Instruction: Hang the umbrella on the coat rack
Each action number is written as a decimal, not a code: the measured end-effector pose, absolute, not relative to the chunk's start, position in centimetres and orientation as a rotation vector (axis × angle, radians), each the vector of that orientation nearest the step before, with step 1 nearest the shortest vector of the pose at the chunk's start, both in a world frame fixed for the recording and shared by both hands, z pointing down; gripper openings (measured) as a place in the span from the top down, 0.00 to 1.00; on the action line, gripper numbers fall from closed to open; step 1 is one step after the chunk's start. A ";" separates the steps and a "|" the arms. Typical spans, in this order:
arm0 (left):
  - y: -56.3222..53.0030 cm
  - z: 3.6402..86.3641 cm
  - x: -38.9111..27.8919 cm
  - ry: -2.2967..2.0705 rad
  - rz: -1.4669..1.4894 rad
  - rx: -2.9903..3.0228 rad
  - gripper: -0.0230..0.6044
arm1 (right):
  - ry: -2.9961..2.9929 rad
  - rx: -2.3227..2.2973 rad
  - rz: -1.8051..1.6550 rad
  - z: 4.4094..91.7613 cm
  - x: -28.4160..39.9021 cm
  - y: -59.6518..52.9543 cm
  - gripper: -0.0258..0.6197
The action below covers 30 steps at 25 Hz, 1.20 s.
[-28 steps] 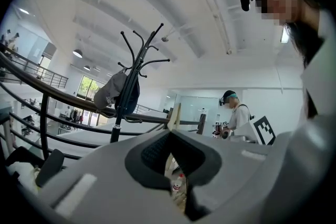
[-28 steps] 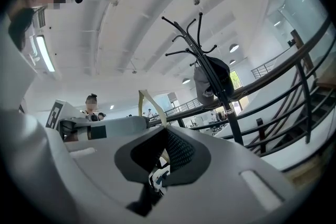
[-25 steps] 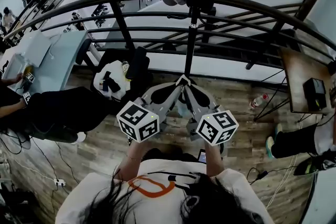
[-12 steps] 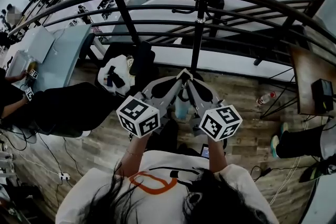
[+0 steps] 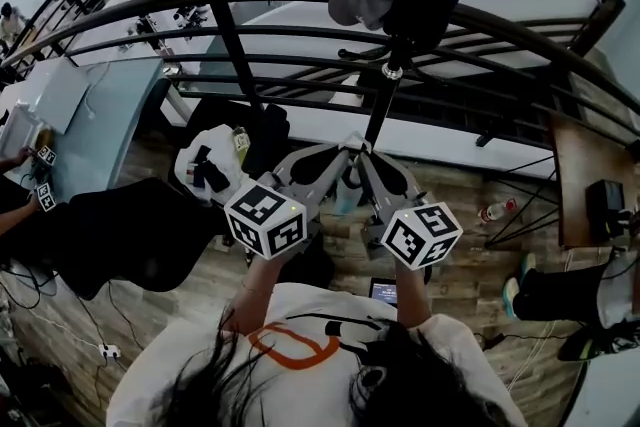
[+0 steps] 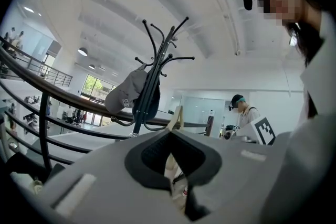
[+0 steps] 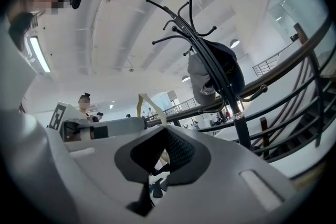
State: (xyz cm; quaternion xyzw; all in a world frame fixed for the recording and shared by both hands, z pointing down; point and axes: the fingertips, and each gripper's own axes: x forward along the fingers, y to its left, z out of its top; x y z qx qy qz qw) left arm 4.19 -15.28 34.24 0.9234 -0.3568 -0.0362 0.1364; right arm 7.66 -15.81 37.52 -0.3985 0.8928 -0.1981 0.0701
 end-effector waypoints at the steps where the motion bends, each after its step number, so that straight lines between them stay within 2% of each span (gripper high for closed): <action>1: -16.3 34.2 3.7 -1.031 -0.113 2.670 0.96 | 2.688 -1.203 -0.594 37.5 7.2 -16.8 0.92; 19: -28.9 34.8 -3.4 -0.962 -0.219 2.615 0.96 | 2.727 -1.278 -0.633 38.0 0.4 -27.9 0.92; 30: -33.9 37.3 -3.9 -0.893 -0.176 2.591 0.96 | 2.662 -1.345 -0.705 40.3 0.0 -32.9 0.92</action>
